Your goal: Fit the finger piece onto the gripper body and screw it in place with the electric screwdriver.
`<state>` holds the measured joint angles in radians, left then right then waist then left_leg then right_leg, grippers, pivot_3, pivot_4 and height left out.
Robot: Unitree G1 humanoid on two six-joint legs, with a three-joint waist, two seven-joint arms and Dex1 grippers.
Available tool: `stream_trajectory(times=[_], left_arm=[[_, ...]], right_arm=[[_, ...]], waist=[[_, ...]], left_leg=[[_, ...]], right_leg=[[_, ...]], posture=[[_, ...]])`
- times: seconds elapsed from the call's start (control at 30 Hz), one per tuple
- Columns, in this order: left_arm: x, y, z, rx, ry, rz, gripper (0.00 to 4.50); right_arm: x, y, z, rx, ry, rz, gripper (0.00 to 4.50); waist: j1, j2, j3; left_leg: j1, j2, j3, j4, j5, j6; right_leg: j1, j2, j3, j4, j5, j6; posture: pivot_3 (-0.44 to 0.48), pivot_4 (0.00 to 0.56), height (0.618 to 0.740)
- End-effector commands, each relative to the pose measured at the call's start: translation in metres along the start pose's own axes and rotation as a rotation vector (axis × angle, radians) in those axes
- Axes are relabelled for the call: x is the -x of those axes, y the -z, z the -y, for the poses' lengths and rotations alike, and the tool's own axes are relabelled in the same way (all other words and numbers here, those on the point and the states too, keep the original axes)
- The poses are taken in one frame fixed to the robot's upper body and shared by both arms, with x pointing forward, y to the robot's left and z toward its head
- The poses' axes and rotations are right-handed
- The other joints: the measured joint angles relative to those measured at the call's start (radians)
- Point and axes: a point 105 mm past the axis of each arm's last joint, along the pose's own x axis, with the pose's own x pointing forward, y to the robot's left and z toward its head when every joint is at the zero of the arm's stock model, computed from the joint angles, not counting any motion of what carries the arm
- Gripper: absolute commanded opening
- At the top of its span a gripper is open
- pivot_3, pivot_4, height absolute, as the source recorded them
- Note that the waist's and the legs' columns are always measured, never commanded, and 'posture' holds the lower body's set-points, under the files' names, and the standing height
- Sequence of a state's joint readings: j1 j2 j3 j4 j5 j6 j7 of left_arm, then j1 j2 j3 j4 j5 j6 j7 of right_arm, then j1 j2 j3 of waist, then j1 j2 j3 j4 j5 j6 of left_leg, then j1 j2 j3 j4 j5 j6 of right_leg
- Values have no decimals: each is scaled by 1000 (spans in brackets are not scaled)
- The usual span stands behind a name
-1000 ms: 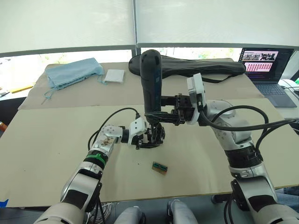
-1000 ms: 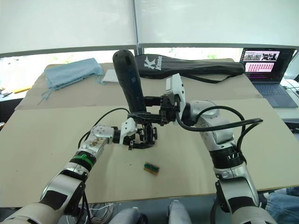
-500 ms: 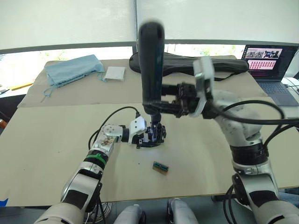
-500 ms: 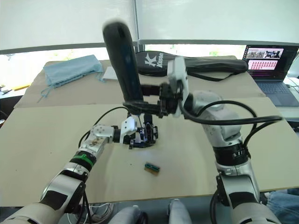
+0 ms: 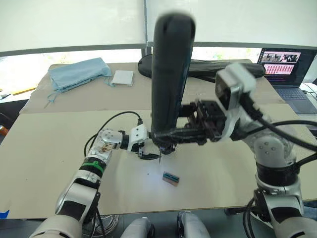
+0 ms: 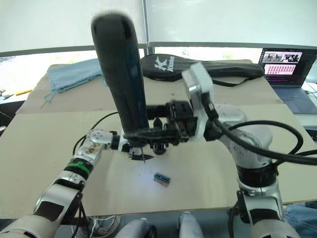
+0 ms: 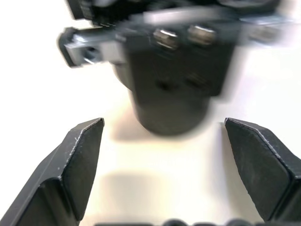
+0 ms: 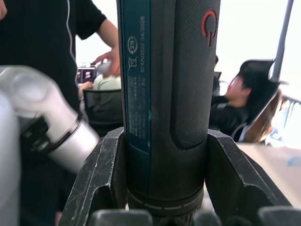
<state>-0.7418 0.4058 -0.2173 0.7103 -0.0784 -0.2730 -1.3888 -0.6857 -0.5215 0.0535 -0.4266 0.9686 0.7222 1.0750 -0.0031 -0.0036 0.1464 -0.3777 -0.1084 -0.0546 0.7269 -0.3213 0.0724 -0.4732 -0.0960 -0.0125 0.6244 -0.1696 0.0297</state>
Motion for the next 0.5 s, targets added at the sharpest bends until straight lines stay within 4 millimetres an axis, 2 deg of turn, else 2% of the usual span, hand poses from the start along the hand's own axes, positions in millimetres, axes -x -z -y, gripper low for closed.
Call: stream_trajectory(times=[0.03, 0.17, 0.23, 0.37, 0.5], left_arm=[[4, -16, 18, -51, 132, 38, 4500], [4, -18, 53, -21, 294, 28, 4500], [0, -16, 63, -13, 325, 18, 4500], [-6, -9, 64, -49, 291, -20, 4500], [-8, -17, 71, -13, 304, 35, 4500]], right_arm=[[-1, 5, -14, 94, -47, -27, 1879], [6, 28, -12, 131, 29, -67, 1879], [7, 34, -14, 131, 42, -67, 1879], [8, 42, -17, 123, 61, -68, 1879], [11, 43, -17, 119, 81, -66, 1879]], waist=[[0, 0, 0], [1, 0, 0], [2, 0, 0], [7, 0, 0], [10, 0, 0]], left_leg=[[0, 0, 0, 0, 0, 0], [0, 0, 0, 0, 0, 1], [0, 0, 0, 0, 0, 1], [1, 0, 0, 1, 0, 0], [1, 0, 0, 1, 0, 0]], right_leg=[[0, 0, 0, 0, 0, 0], [0, 0, 0, -1, 0, 0], [0, 3, 0, -1, 0, 0], [0, 3, 0, -1, 0, 0], [0, 3, 0, -1, 0, 0]], posture=[[0, 150, 736], [0, 150, 736], [0, 150, 736], [0, 150, 736], [0, 150, 736]])
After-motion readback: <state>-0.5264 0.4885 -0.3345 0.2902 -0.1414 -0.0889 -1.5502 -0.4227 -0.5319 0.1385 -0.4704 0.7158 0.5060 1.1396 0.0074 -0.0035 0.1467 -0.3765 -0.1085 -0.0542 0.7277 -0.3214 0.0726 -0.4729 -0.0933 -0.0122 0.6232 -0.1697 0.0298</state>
